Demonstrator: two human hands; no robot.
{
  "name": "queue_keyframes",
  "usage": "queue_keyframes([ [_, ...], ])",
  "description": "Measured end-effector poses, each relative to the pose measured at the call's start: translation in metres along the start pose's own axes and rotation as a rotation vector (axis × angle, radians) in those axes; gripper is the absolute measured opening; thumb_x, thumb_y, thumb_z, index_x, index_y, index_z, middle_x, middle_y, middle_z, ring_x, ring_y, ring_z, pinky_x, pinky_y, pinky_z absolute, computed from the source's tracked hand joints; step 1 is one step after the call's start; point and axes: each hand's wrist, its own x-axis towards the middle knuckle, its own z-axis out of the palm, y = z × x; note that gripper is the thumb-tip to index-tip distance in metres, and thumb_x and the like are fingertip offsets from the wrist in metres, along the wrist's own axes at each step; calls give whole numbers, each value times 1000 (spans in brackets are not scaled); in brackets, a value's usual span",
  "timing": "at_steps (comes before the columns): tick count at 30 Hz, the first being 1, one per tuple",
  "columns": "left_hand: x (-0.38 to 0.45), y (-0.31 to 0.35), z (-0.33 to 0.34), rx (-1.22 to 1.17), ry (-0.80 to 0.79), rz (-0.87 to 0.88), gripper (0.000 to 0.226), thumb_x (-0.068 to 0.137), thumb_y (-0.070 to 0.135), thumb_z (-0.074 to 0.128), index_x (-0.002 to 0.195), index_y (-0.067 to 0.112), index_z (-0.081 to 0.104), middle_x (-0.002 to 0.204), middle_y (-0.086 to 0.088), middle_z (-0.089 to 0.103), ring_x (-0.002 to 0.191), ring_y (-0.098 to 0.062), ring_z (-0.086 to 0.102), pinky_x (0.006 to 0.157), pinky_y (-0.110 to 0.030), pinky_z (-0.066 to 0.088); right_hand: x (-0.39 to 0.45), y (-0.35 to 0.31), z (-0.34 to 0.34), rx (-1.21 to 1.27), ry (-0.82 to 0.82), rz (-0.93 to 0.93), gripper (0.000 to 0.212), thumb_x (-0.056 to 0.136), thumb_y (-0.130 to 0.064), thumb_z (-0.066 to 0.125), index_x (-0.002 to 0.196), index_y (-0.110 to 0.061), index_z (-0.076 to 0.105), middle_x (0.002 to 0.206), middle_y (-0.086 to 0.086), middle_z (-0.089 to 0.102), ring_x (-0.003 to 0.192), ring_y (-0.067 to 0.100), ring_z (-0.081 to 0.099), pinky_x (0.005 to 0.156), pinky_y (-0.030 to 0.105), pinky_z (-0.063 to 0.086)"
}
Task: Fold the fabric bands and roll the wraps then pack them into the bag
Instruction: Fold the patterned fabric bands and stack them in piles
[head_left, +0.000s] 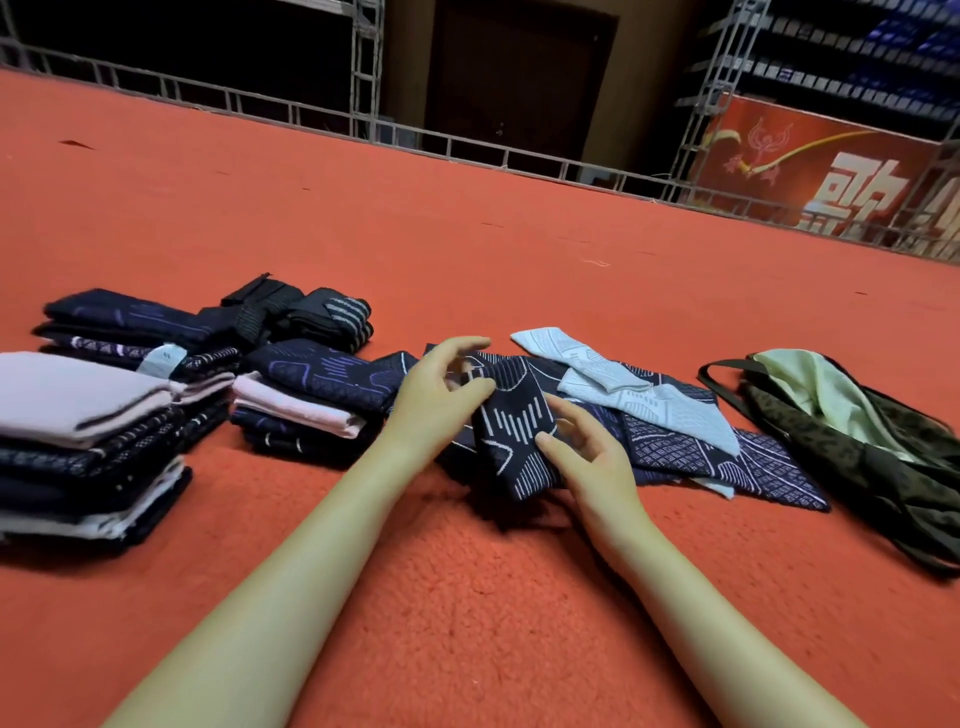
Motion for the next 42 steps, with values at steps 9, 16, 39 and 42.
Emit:
queue_keyframes([
  [9,12,24,-87,324,465,30,37,88,20,58,124,24,56,116,1,46,102,-8,48,89,-16,32,90,-47,103,11,-217,5,27,88,-5,59,109,-21,64,101,5,68,88,16,63,78,29,51],
  [16,2,-27,-120,954,231,-116,38,89,28,52,127,25,54,152,-3,28,140,-23,20,107,-43,27,106,-7,149,-501,-252,6,26,84,-11,65,110,-14,70,110,2,70,104,13,62,100,37,45],
  [39,-3,-41,-123,913,228,-72,37,94,33,48,127,21,60,143,-2,45,135,-22,32,109,-43,29,94,14,110,-719,-71,-6,31,92,-37,47,106,-22,70,112,0,68,113,23,56,98,36,43],
  [42,-5,-33,-124,1001,207,70,43,91,39,40,122,19,63,139,-3,50,133,-23,37,109,-44,25,82,37,71,-1189,31,137,40,91,-45,44,118,-20,61,122,9,59,116,33,49,96,40,41],
])
